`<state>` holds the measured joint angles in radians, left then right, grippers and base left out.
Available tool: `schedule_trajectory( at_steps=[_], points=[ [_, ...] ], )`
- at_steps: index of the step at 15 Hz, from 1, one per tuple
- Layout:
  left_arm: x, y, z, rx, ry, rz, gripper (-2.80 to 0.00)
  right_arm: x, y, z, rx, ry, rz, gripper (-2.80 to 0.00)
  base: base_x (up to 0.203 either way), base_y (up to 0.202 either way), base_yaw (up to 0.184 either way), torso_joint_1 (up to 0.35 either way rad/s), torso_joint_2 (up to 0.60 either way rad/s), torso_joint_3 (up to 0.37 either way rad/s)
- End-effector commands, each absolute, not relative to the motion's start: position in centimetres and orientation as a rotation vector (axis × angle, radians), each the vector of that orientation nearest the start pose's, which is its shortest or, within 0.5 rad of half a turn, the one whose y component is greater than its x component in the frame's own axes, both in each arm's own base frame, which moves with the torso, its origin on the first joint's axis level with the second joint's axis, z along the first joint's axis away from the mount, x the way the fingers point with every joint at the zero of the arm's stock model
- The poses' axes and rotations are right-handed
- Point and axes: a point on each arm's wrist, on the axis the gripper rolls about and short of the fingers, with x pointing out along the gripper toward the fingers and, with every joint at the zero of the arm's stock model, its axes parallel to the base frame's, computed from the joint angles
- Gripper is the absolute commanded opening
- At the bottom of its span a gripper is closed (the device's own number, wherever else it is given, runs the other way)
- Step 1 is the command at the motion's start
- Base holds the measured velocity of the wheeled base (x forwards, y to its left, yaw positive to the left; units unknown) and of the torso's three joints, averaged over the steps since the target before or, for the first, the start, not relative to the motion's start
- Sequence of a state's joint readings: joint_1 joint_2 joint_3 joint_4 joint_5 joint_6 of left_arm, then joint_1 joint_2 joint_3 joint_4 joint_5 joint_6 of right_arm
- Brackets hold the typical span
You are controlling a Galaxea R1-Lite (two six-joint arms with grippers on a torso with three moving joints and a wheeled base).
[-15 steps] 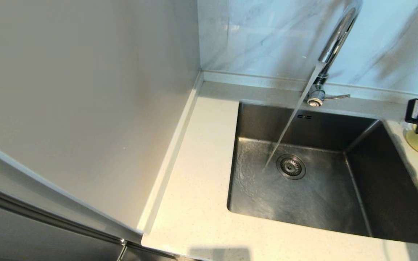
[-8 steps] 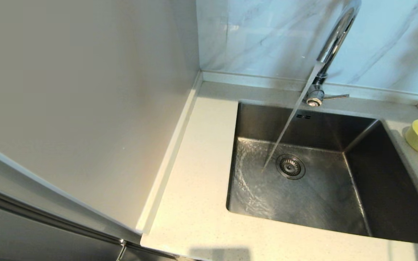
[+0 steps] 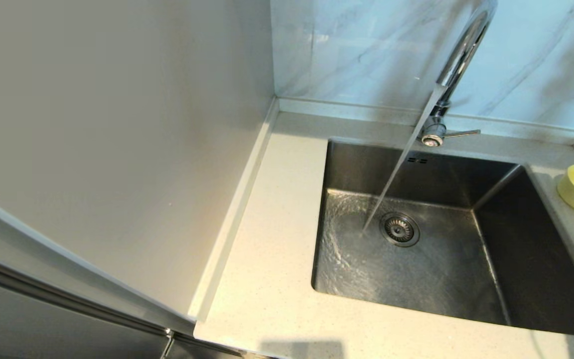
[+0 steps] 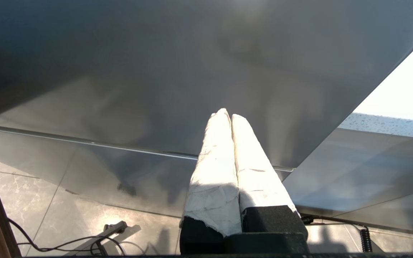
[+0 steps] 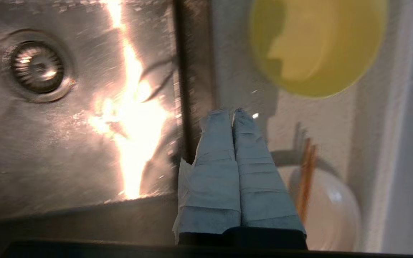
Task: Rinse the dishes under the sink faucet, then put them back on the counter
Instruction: Pick up the bowl
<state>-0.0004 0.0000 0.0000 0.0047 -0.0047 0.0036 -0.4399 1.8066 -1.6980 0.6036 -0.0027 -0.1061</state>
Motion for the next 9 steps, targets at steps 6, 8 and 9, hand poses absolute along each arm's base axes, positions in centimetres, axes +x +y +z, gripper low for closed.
schedule_trajectory(
  at_steps=[6,8,9],
  points=[
    [-2.3,0.0,7.5,0.003,0.005,-0.005,-2.80,30.8,-12.9,28.6,0.411,0.881,-0.220,-2.80,0.000,0.000,0.000,0.000,0.00,0.000],
    [-2.3,0.0,7.5,0.003,0.005,-0.005,-2.80,31.6,-13.4,28.0,0.433,0.863,-0.233,-2.80,0.000,0.000,0.000,0.000,0.00,0.000],
    [-2.3,0.0,7.5,0.003,0.006,-0.005,-2.80,31.9,-13.5,27.9,0.431,0.849,-0.235,-2.80,0.000,0.000,0.000,0.000,0.00,0.000]
  ],
)
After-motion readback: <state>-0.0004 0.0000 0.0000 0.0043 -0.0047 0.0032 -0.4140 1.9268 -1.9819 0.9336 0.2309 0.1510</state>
